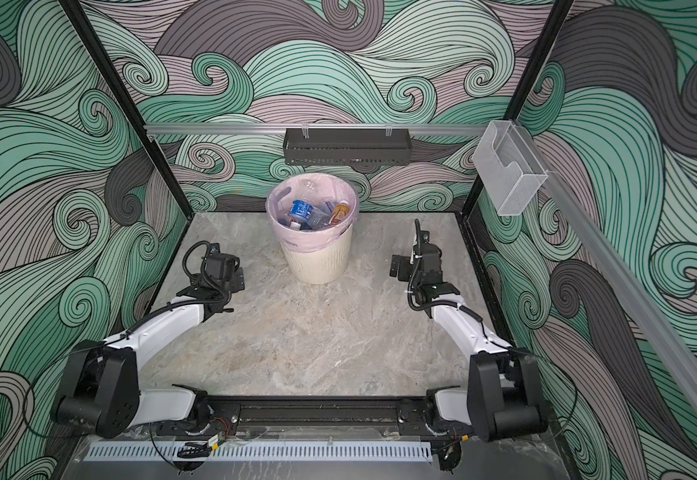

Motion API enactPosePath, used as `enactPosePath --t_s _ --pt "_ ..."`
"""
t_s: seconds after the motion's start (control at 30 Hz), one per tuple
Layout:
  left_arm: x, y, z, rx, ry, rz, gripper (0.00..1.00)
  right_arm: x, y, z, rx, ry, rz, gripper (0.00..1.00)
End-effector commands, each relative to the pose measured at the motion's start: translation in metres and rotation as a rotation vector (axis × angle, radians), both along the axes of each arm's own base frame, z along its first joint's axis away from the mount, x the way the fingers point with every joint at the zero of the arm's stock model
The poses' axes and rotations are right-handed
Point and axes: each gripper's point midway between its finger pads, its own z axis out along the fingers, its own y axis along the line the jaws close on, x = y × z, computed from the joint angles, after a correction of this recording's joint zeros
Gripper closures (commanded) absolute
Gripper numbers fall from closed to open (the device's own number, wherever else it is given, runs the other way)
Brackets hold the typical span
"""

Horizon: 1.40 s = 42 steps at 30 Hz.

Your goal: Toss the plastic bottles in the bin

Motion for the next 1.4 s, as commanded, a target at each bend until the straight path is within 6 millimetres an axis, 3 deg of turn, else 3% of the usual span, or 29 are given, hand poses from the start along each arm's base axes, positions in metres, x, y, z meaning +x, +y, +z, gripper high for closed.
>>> enactPosePath --t_s 0.0,0.13,0.27,0.37,0.43,0.5,0.57,1.37 --pt "0.018 0.004 0.011 0.033 -0.155 -0.036 0.01 0.004 -0.033 0.001 -0.121 -0.056 -0.105 0.0" --pt "0.016 0.01 -0.004 0.024 -0.187 -0.067 0.01 -0.004 -0.053 -0.015 -0.117 -0.122 -0.167 0.0" --pt "0.02 0.012 -0.005 0.0 -0.239 -0.139 0.01 -0.012 -0.073 -0.029 -0.099 -0.19 -0.235 0.0" --pt "0.023 0.024 -0.034 -0.066 -0.266 -0.136 0.02 -0.013 -0.068 -0.036 -0.093 -0.269 -0.197 0.0" --pt "0.025 0.027 -0.034 -0.067 -0.297 -0.137 0.02 -0.011 -0.056 -0.043 -0.087 -0.236 -0.123 0.0" --pt "0.026 0.023 -0.039 -0.092 -0.216 -0.153 0.01 -0.003 -0.046 -0.05 -0.089 -0.277 -0.058 0.0" --pt "0.03 0.023 -0.039 -0.137 -0.212 -0.173 0.01 -0.006 -0.041 -0.056 -0.09 -0.214 -0.039 0.0" --pt "0.029 0.024 -0.041 -0.15 -0.194 -0.171 0.01 -0.002 -0.039 -0.055 -0.095 -0.221 -0.029 0.0"
